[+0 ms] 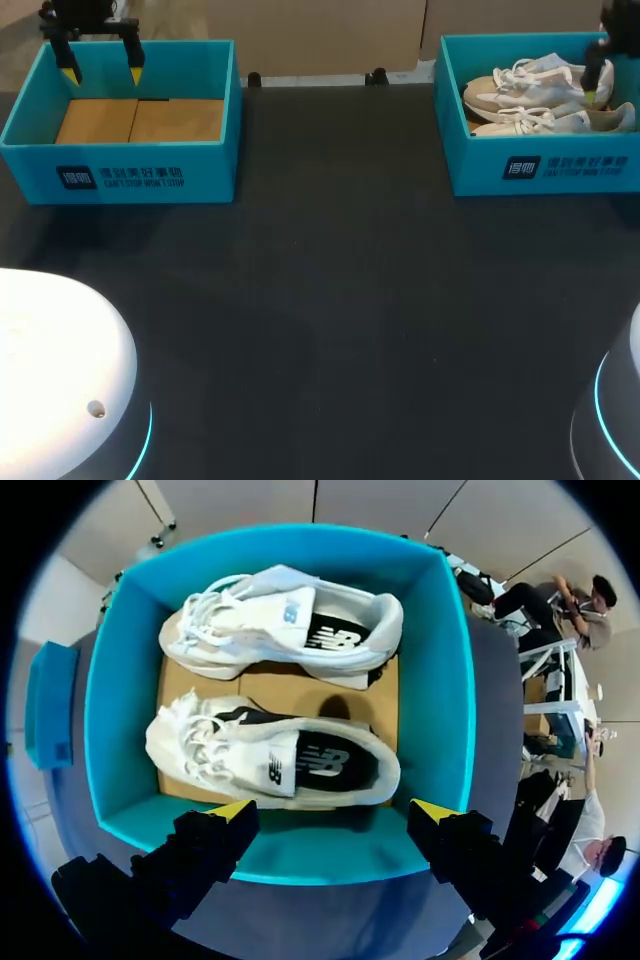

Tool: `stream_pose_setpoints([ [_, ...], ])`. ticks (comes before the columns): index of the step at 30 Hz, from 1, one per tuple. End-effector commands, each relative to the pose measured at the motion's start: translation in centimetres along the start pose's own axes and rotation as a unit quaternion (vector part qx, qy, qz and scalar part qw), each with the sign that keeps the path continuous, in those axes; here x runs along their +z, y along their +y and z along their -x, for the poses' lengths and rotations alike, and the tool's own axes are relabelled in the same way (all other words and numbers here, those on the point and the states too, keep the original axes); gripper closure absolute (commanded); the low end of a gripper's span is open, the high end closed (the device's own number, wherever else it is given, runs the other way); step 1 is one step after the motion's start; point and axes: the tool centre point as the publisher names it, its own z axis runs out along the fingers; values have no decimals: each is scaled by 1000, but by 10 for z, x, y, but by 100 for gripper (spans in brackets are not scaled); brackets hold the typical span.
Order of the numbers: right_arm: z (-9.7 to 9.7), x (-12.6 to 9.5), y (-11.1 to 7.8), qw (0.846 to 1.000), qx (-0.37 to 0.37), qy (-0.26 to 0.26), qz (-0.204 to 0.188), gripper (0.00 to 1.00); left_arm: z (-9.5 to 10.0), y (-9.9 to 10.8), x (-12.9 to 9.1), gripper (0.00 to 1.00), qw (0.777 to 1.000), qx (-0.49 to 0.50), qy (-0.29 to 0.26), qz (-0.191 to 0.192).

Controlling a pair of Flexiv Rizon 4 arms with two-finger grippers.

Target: Take the shoe out of the shoebox, open the shoe tongue, remove and reinsert the insole, then place the shoe into the shoebox

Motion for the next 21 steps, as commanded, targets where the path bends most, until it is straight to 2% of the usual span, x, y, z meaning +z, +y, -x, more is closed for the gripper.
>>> stream_pose_setpoints([
  [1,4,13,8,1000,1,1,-10,0,0,1,0,0,1000,0,0,-1],
  [9,14,24,10,1000,3,4,-4,0,0,1,0,0,1000,0,0,-1],
  [21,27,40,9,1000,10,-3,-21,0,0,1,0,0,1000,0,0,-1],
])
